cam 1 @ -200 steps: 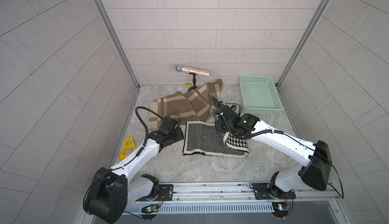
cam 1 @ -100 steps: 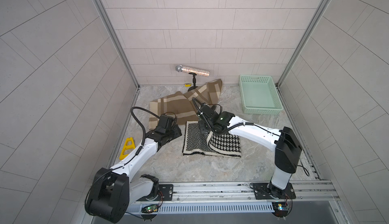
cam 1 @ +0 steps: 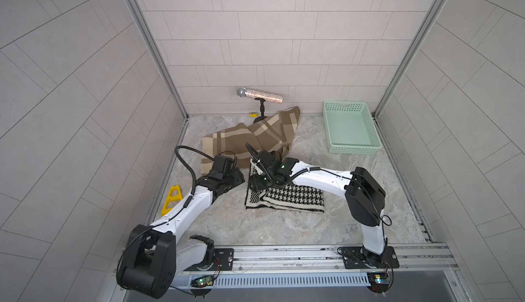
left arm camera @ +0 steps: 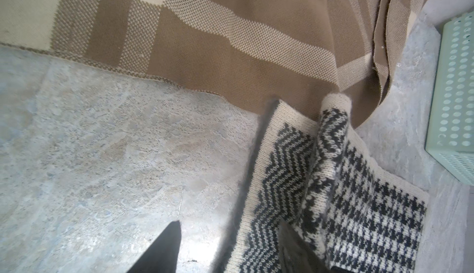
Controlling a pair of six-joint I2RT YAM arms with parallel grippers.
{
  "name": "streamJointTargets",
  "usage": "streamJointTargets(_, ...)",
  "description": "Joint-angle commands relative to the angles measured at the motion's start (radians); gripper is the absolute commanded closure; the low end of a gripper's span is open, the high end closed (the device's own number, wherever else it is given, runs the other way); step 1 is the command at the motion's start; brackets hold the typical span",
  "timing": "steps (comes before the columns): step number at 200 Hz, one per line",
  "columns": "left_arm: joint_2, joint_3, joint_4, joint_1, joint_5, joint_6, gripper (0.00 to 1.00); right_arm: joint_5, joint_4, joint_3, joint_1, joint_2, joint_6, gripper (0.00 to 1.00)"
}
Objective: Roll up the scarf and place it into the basket
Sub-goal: Fold the scarf at the center of the board.
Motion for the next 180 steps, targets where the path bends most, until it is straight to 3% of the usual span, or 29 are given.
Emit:
streamJointTargets(1, 0.006, -0.004, 0.028, 0.008, 0.066, 0.015, 0.34, -0.049, 0.033, -0.058, -0.039, -0.132, 0.003, 0.42)
streamJointTargets(51, 0.007, 0.003, 0.041, 0.003, 0.208, 0.022, 0.18, 0.036, 0.053, -0.316, -0.172, -0.426, 0.023, 0.40)
streamJointTargets(108, 0.030, -0.030, 0.016, -0.042, 0.274, 0.030, 0.23, 0.262, -0.059, -0.607, -0.374, -0.693, 0.000, 0.30)
streamJointTargets(140, 0.074, 0.006, 0.016, -0.132, 0.280, 0.042, 0.24, 0.251, -0.073, -0.693, -0.486, -0.727, -0.027, 0.27)
streamJointTargets(180, 0.129, 0.016, -0.034, -0.175, 0.223, 0.052, 0.24, 0.204, -0.060, -0.703, -0.500, -0.649, 0.000, 0.23)
